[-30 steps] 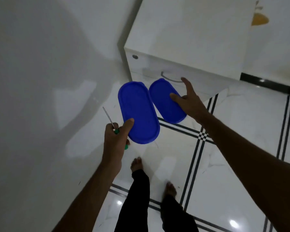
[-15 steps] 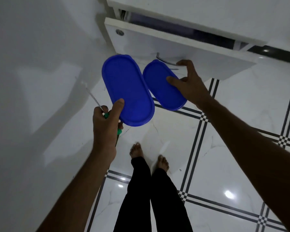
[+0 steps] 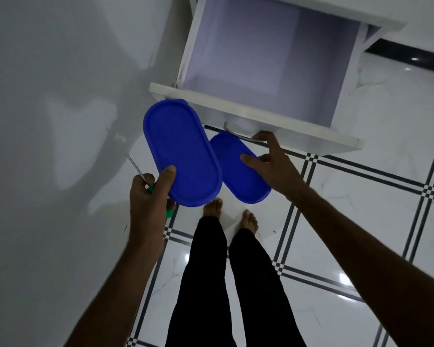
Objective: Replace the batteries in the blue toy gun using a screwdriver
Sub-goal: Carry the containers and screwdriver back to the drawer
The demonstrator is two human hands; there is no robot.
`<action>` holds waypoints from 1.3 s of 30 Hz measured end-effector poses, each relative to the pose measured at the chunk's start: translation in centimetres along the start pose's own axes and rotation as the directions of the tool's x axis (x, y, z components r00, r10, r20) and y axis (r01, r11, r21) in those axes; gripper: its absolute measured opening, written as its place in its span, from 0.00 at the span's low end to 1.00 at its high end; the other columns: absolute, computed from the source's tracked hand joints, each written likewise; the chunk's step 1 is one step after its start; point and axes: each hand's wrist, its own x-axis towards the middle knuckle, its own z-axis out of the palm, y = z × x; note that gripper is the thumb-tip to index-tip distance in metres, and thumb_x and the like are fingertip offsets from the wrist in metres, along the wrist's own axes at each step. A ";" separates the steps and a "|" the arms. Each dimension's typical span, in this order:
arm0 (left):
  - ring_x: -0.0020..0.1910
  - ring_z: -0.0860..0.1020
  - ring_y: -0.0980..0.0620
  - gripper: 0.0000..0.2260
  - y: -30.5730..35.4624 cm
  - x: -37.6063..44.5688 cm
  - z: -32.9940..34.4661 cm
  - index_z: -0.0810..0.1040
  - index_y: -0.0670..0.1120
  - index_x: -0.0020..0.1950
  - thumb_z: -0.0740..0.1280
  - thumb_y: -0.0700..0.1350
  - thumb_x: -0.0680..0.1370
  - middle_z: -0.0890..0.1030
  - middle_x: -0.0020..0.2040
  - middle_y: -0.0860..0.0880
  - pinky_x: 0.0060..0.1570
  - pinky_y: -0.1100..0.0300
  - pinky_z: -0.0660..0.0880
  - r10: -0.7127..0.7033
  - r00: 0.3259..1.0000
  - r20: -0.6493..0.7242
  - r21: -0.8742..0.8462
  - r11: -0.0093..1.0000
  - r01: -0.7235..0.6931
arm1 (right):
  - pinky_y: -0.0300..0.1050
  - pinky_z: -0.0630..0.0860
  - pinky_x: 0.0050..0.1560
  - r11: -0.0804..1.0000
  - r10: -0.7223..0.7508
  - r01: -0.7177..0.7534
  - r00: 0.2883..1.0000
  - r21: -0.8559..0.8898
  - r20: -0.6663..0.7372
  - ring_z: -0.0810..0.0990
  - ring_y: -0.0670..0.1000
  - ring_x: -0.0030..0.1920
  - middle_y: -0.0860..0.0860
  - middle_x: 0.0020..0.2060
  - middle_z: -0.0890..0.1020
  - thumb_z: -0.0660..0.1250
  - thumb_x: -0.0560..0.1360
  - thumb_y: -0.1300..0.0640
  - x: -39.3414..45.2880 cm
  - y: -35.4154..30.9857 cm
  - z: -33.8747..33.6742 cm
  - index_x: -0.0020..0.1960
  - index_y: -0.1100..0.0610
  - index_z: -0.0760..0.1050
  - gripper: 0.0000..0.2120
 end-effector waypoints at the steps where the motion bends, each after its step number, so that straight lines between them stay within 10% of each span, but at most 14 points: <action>1: 0.29 0.74 0.58 0.20 0.0 -0.1 -0.2 0.68 0.43 0.50 0.69 0.56 0.71 0.77 0.41 0.47 0.27 0.66 0.73 -0.004 1.000 0.000 0.014 1.000 0.004 | 0.62 0.82 0.46 1.000 0.001 -0.001 1.000 -0.008 -0.001 0.84 0.56 0.44 0.57 0.46 0.83 0.67 0.76 0.41 -0.4 0.3 0.4 0.64 0.38 0.63 0.20; 10: 0.27 0.74 0.62 0.17 3.0 -0.6 -0.7 0.65 0.48 0.42 0.69 0.56 0.69 0.75 0.40 0.49 0.25 0.69 0.71 0.147 0.988 0.044 0.090 0.985 -0.150 | 0.48 0.84 0.42 0.996 -0.075 0.076 0.997 -0.038 0.024 0.82 0.48 0.51 0.43 0.59 0.78 0.67 0.77 0.44 -3.7 -1.5 -0.7 0.70 0.40 0.63 0.24; 16: 0.26 0.72 0.61 0.14 7.2 0.4 1.2 0.65 0.48 0.43 0.69 0.53 0.75 0.74 0.36 0.51 0.25 0.68 0.70 0.229 0.969 0.092 0.111 0.965 -0.239 | 0.43 0.82 0.38 0.962 -0.067 0.067 0.998 0.264 -0.009 0.85 0.48 0.48 0.47 0.53 0.84 0.66 0.79 0.50 -8.9 -5.5 -6.0 0.64 0.43 0.74 0.14; 31: 0.37 0.76 0.52 0.16 13.6 9.3 13.4 0.75 0.45 0.48 0.69 0.58 0.75 0.78 0.40 0.47 0.39 0.59 0.77 -0.029 0.902 0.431 0.424 0.889 -0.174 | 0.56 0.80 0.57 0.878 0.212 -0.073 0.945 0.474 -0.247 0.81 0.56 0.57 0.55 0.59 0.79 0.56 0.83 0.53 4.2 -8.0 -11.4 0.69 0.55 0.68 0.16; 39: 0.46 0.78 0.50 0.29 12.3 15.2 18.4 0.71 0.39 0.66 0.70 0.58 0.74 0.79 0.53 0.43 0.40 0.61 0.78 -0.090 0.868 0.488 0.518 0.830 -0.205 | 0.38 0.77 0.37 0.915 0.236 -0.081 0.902 0.395 -0.362 0.76 0.46 0.45 0.51 0.54 0.74 0.55 0.82 0.62 8.5 -6.3 -11.0 0.71 0.58 0.64 0.18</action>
